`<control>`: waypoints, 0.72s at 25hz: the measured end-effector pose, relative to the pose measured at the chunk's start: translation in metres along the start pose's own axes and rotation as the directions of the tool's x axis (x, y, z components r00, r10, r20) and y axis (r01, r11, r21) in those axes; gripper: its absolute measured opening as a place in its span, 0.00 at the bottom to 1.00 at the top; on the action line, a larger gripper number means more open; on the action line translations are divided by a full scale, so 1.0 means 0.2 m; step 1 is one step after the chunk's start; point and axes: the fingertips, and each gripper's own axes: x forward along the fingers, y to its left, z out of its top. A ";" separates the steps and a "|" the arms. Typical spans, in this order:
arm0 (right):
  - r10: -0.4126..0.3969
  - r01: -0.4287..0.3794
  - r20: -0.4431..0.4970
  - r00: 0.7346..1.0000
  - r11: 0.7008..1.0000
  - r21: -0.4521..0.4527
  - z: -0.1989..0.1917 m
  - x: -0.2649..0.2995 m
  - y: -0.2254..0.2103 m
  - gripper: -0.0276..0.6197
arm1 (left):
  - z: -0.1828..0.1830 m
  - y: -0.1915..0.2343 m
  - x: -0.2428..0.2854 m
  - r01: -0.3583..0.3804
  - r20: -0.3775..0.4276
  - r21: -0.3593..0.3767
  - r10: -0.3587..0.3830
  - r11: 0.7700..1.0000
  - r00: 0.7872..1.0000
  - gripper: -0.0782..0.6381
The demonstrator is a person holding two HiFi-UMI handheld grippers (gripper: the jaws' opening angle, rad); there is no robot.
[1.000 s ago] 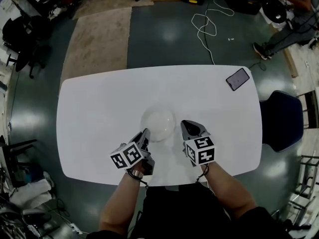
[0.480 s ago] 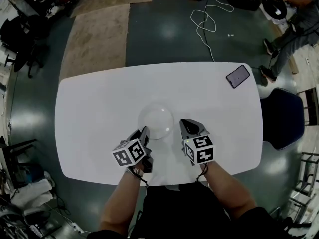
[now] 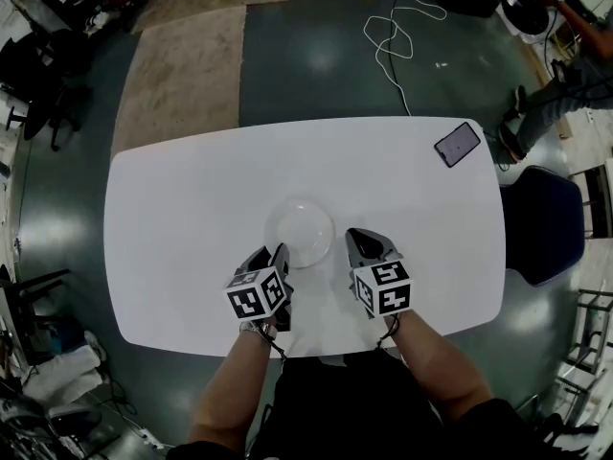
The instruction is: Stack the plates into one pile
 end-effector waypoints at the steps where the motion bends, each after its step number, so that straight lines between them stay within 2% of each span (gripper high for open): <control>1: 0.000 0.000 0.000 1.000 1.000 0.000 0.00 0.00 0.00 0.07 | 0.00 0.00 0.00 -0.005 -0.005 0.008 0.005 1.000 1.000 0.30; 5: 0.004 -0.004 0.001 1.000 1.000 -0.003 0.01 0.01 0.01 0.07 | -0.02 0.00 0.01 -0.014 -0.015 0.037 0.015 0.999 1.000 0.32; 12: 0.008 -0.008 0.000 1.000 1.000 -0.009 -0.01 0.00 0.04 0.07 | -0.04 -0.01 0.01 -0.037 -0.024 0.172 0.042 0.984 0.999 0.36; 18: 0.009 -0.009 0.002 1.000 1.000 -0.012 -0.01 0.00 0.04 0.07 | -0.03 -0.01 0.01 -0.049 -0.008 0.184 0.051 0.982 0.999 0.36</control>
